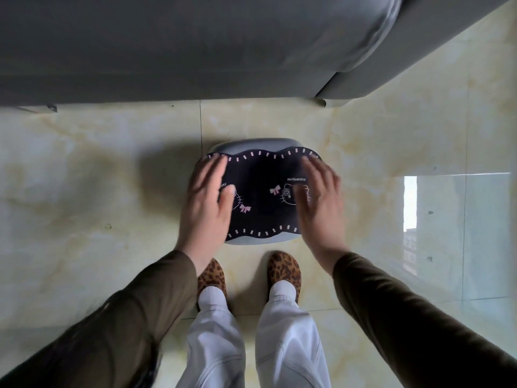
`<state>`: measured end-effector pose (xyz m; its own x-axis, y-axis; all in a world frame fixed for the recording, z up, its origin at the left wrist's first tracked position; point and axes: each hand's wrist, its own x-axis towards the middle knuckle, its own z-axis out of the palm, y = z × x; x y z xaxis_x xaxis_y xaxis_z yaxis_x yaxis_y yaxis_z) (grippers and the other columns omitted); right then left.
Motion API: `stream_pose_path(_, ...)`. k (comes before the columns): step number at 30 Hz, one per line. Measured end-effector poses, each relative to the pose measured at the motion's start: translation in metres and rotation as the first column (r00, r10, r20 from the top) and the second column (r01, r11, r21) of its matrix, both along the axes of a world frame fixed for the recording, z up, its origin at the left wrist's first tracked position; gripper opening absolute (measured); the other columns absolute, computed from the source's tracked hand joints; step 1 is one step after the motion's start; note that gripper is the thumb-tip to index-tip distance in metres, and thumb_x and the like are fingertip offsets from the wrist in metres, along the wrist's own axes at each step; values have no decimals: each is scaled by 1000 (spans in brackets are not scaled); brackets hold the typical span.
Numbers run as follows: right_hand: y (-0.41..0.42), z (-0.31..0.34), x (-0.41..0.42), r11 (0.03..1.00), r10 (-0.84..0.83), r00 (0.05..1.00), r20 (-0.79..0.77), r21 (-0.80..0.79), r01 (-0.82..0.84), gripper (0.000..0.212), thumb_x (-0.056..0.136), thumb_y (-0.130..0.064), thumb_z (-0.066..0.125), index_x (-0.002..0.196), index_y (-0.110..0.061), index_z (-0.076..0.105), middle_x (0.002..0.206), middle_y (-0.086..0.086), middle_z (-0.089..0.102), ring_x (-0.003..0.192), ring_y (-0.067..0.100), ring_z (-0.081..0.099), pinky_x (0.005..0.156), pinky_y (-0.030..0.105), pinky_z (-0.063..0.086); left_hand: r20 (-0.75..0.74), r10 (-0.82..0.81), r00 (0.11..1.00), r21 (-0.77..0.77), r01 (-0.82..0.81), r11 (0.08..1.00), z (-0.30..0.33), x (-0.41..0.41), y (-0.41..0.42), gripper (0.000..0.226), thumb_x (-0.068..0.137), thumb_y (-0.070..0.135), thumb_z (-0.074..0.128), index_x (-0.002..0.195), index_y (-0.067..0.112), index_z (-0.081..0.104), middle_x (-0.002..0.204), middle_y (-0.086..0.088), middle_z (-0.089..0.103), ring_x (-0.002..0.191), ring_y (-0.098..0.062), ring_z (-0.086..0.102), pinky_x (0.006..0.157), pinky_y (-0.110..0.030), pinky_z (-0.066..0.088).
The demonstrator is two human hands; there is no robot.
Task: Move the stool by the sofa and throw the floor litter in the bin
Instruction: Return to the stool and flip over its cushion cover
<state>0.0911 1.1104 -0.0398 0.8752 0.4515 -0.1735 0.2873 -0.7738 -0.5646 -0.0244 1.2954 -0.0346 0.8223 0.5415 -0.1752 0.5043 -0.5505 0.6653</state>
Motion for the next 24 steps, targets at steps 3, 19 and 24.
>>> stream_pose_path(3, 21, -11, -16, 974, 200, 974, 102, -131, -187, 54, 105, -31, 41, 157, -19, 37, 165, 1, 34, 155, 23, 24, 123, 45, 22, -50, -190, 981, 112, 194, 975, -15, 16, -24, 59, 107, 21, 36, 163, 6, 31, 172, -11, 27, 162, -27, 18, 131, -40, 13)
stream_pose_path(19, -6, -57, -4, 833, 483, 865, 138, -377, -405, 63, 104, -48, 38, 160, -20, 31, 168, -2, 26, 156, 27, 17, 122, 56, 18, -346, -357, 868, 486, 491, 723, -64, 2, -24, 67, 108, 41, 31, 167, 9, 19, 176, -8, 16, 162, -22, 15, 130, -43, 18)
stream_pose_path(24, -24, -56, 7, 816, 471, 878, 83, -420, -398, 66, 104, -53, 29, 161, -22, 24, 169, -3, 21, 157, 29, 13, 123, 56, 15, -357, -362, 861, 481, 502, 719, -69, -13, 1, 72, 107, 46, 35, 166, 9, 20, 175, -9, 17, 162, -24, 15, 129, -45, 20)
